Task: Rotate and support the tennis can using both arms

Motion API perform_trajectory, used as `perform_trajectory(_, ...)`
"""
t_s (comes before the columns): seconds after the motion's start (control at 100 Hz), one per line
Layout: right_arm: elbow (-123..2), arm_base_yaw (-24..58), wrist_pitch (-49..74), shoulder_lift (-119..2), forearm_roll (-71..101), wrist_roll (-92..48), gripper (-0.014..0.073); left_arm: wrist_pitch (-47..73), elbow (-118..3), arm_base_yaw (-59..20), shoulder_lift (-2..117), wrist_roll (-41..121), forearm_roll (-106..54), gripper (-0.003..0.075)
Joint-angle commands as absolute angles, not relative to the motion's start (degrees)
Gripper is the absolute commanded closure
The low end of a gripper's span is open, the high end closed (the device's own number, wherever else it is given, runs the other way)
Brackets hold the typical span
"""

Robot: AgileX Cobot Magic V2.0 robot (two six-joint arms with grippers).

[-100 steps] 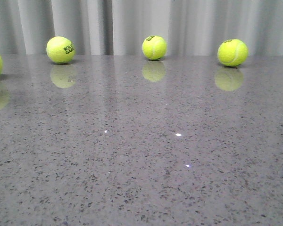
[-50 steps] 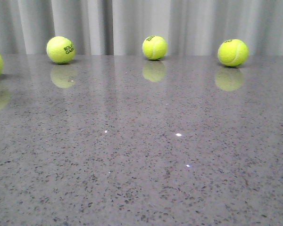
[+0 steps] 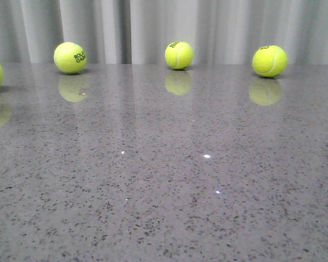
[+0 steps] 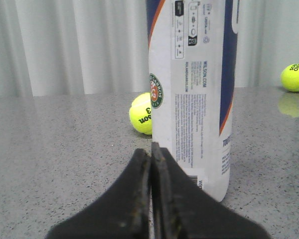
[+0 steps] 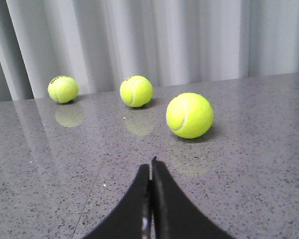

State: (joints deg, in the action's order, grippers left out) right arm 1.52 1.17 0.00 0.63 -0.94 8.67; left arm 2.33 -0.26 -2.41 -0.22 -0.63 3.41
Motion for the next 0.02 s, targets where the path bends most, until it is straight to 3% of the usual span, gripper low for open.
perform_trajectory(0.0,0.4,1.0,-4.7,1.8,-1.3,8.8,0.0662,-2.5,2.5,-2.3,-2.4,-1.1,3.3,0.0741)
perform_trajectory(0.01,0.4,1.0,-4.7,1.8,-1.3,8.8,0.0662,-2.5,2.5,-2.3,-2.4,-1.1,3.3,0.0741)
